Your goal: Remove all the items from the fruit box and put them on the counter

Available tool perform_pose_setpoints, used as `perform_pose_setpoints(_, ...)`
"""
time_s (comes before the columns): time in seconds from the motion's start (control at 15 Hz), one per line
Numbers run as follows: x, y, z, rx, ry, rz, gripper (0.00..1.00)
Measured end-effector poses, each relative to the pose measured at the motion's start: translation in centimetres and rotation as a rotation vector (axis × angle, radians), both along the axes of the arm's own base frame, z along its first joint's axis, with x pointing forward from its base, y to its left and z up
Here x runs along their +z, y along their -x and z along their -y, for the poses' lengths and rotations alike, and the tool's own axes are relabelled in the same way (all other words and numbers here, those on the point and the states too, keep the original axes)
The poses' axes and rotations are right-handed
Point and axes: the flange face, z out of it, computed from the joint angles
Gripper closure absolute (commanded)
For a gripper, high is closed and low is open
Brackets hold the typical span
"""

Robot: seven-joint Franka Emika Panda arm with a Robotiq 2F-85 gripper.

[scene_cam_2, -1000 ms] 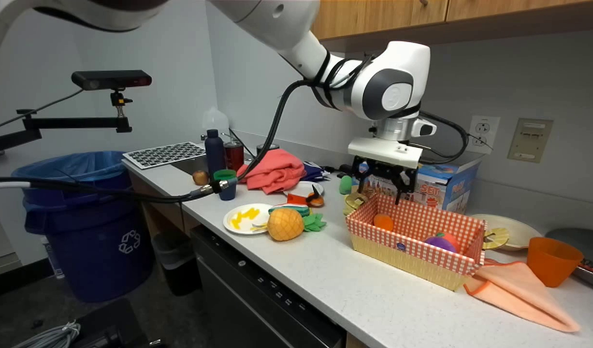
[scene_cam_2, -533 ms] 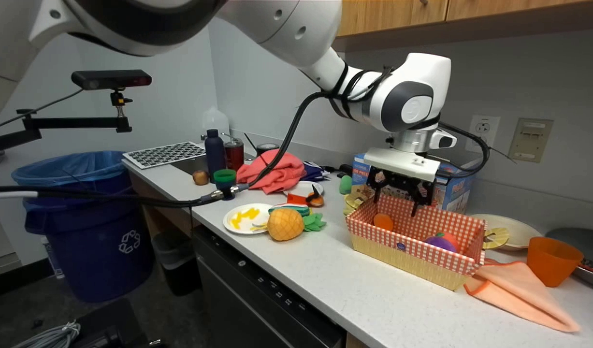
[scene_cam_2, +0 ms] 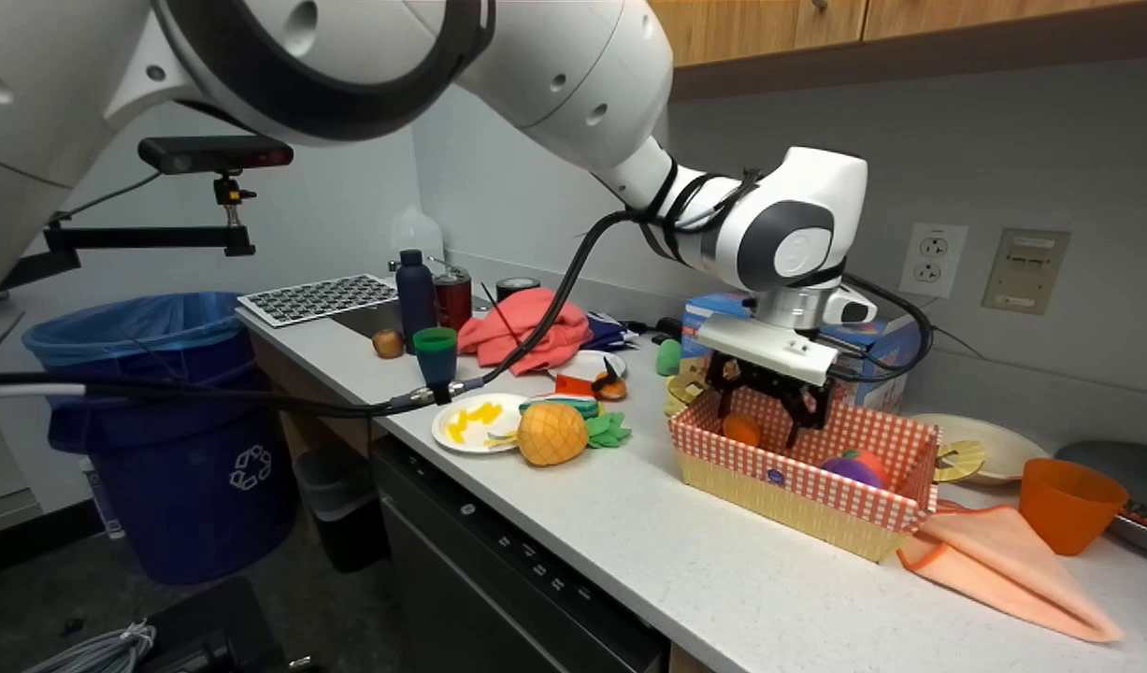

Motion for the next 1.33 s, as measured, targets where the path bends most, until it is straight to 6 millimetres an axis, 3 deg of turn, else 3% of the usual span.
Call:
perform_pose_setpoints(0.87, -1.4, -1.8, -2.6, -0.107, -0.001, 0.061, 0.02)
perform_pose_setpoints(1.0, -1.5, -1.8, -2.7, -0.114, 0.000, 0.059, 0.27)
perform_pose_setpoints(1.13, -1.7, -1.7, -2.7, -0.122, 0.003, 0.055, 0.39)
perform_pose_setpoints(1.33, -2.8, -1.4, -2.6, -0.134, 0.014, 0.035, 0.64)
